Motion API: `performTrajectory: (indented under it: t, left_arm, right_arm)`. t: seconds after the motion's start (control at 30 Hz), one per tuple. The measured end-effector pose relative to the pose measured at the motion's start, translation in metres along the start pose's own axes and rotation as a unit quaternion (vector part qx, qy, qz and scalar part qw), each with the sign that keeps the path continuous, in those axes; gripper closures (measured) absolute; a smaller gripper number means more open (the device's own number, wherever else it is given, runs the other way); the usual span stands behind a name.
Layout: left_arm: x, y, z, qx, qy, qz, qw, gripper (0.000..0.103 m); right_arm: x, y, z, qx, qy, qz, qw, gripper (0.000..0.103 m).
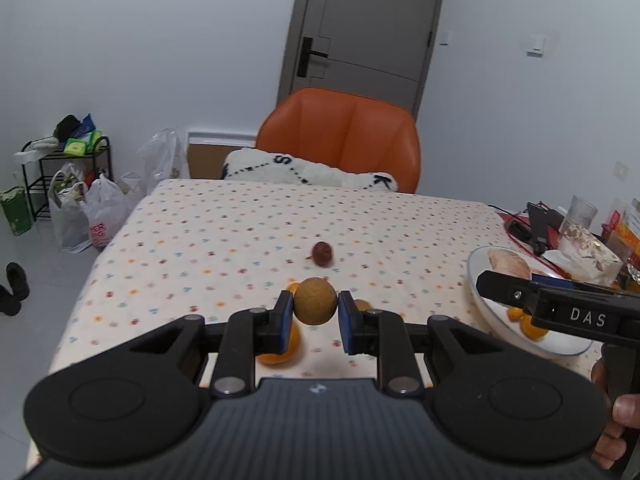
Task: Organize fruits
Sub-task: 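Carry the brown fruit in the left tool while the right tool carries the pomelo segment to the plate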
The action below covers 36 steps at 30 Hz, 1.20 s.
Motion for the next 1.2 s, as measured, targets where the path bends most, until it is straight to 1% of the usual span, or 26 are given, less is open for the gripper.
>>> performTrajectory:
  t: [0.6,0.87,1.0,1.2]
  left_arm:
    - [-0.011,0.001,-0.084,-0.043,-0.049,0.002,0.9979,0.081]
    - [-0.020,-0.004,-0.120,-0.065,-0.066,0.009,0.9956,0.081]
    - [-0.027,-0.007,-0.137,-0.074,-0.073,0.014,0.9945,0.081]
    - [-0.040,-0.012,-0.161,-0.087,-0.082,0.022,0.9926,0.081]
  right_arm:
    - [0.046,-0.007,-0.074,-0.028,-0.062,-0.015,0.998,0.032]
    - [0.056,-0.015,-0.101,-0.039,-0.074,-0.016,0.996,0.032]
    - [0.059,-0.017,-0.110,-0.027,-0.085,-0.017,0.996,0.031]
    - [0.057,-0.024,-0.122,-0.023,-0.083,-0.015,0.996,0.030]
Point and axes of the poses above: each gripper's, at about its wrist camera, not at the fingertips, and x roughly against the way its jaws point, z to its left, y to its top, the point moved 10 cm from there along -x, roughly the way its jaws point, and after that the axes turned 10 degrees about y, right-handed, at the moved point
